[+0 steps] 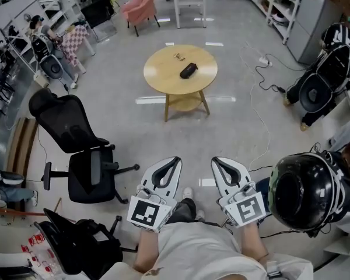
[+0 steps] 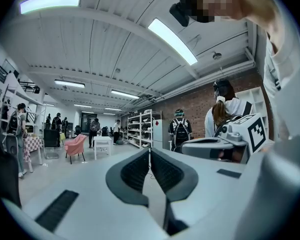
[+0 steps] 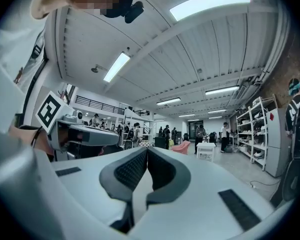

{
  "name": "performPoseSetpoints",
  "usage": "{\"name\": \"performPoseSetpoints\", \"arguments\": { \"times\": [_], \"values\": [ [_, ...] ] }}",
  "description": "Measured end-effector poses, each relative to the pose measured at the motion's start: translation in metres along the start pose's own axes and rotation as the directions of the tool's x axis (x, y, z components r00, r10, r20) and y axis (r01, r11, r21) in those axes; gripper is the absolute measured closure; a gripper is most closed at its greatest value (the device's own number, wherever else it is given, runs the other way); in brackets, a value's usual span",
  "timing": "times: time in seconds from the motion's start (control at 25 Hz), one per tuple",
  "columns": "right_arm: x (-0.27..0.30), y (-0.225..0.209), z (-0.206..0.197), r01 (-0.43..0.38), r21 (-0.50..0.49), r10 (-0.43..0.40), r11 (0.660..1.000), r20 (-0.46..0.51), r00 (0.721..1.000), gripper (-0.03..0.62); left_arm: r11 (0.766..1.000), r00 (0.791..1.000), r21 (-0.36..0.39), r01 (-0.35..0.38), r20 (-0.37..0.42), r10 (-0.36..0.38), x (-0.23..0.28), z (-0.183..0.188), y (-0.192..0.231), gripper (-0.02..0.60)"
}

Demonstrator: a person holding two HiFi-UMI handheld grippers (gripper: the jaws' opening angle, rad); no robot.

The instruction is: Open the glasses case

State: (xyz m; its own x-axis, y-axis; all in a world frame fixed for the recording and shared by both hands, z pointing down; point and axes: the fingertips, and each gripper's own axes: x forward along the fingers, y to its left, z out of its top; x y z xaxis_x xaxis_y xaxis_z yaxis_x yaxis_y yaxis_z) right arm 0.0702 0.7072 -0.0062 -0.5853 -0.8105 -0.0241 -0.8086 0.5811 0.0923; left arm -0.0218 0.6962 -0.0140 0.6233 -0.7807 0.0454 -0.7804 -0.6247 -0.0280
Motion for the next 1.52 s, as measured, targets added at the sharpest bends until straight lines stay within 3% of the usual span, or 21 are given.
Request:
{"name": "performPoseSetpoints", "arguments": {
  "times": [0.28,0.96,1.16,1.52],
  "values": [
    [0.05,-0.031,0.004,0.033,-0.022,-0.033,0.999,-0.018,0.999,0.574,0.999,0.998,-0.021,0.047,0.047,-0.045,0.044,0.008,0.04,0.552],
    [0.164,-0.079,-0.007,0.091,-0.075,-0.095,0.993,-0.043,0.995,0.573,0.991,0.989,-0.018,0.136,0.055,-0.135,0.132,0.0,0.129,0.552],
    [0.192,-0.114,-0.009,0.082,-0.087,-0.086,0.993,-0.046,0.995,0.573,0.991,0.989,-0.019,0.135,0.061,-0.134,0.172,0.002,0.141,0.552],
    [0.239,-0.19,-0.018,0.044,-0.071,-0.046,0.996,-0.025,0.999,0.572,0.998,0.997,-0.015,0.065,0.043,-0.065,0.258,0.002,0.163,0.552]
  ]
}}
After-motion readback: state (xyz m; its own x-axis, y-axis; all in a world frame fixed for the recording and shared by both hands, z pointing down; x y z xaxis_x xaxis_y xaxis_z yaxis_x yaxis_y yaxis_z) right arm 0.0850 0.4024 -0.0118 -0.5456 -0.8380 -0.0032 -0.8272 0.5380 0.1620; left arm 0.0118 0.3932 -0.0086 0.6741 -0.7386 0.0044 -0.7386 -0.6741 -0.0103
